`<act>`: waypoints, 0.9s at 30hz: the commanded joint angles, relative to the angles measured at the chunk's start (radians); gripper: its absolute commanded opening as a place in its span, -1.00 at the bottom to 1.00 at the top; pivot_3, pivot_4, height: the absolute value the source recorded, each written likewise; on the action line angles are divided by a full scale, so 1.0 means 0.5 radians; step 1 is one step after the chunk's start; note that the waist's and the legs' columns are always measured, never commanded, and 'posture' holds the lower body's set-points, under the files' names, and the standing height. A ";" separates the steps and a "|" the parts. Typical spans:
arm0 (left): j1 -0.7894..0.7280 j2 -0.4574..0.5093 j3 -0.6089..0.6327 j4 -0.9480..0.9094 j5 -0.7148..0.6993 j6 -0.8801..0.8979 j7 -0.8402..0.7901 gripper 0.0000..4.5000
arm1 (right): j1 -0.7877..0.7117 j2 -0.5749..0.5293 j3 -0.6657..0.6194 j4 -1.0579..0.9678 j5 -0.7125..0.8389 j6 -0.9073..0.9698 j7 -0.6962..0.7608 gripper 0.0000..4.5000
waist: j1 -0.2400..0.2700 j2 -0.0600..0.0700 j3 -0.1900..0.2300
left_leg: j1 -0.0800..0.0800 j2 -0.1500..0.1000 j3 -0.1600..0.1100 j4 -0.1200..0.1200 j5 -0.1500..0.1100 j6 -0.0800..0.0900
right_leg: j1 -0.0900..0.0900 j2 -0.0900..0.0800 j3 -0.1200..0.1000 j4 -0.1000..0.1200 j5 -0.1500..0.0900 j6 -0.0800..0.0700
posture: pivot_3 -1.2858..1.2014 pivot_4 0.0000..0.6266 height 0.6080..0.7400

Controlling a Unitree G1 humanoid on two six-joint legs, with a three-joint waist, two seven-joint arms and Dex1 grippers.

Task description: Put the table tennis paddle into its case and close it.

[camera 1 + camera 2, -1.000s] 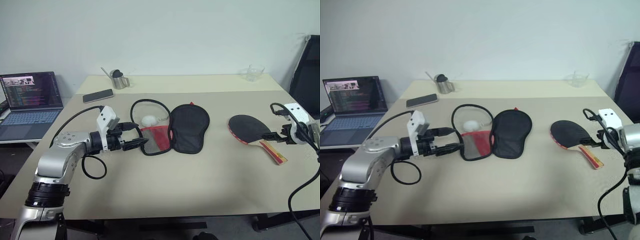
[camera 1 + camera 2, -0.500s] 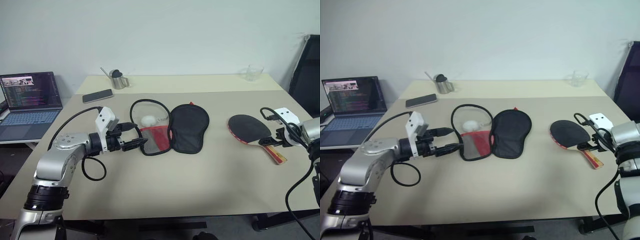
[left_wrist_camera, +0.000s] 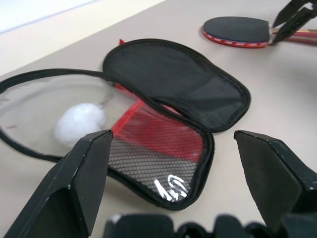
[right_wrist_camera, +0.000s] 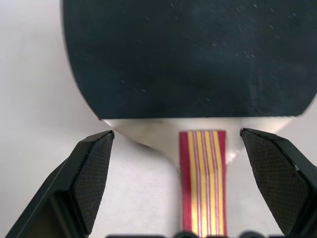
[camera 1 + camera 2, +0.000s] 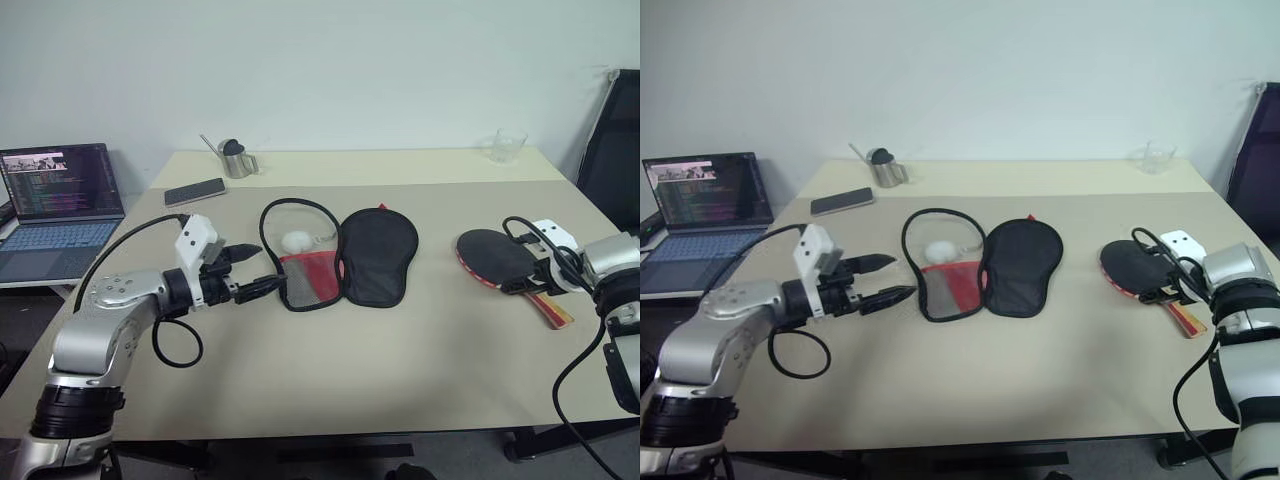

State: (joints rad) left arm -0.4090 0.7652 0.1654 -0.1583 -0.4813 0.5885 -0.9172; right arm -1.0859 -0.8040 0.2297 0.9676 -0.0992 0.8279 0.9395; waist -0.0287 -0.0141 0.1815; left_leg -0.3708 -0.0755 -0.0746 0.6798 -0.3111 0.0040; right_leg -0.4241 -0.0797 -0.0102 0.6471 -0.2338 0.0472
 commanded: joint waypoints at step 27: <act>0.048 0.036 0.081 -0.231 -0.099 0.060 0.110 0.91 | -0.109 0.128 0.023 0.147 -0.112 -0.067 0.017 0.61 | -0.012 0.000 0.000 | 0.004 0.001 0.001 0.000 0.000 0.000 | 0.002 0.002 0.002 0.002 0.000 0.000 | 0.03 -0.52 1.00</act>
State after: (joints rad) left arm -0.3834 0.7663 0.1666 -0.2326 -0.5104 0.6230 -0.8646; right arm -1.1163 -0.7483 0.2501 1.0436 -0.1477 0.8142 0.9576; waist -0.0345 -0.0142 0.1813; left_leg -0.3681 -0.0749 -0.0739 0.6797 -0.3112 0.0040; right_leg -0.4225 -0.0786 -0.0089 0.6479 -0.2337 0.0471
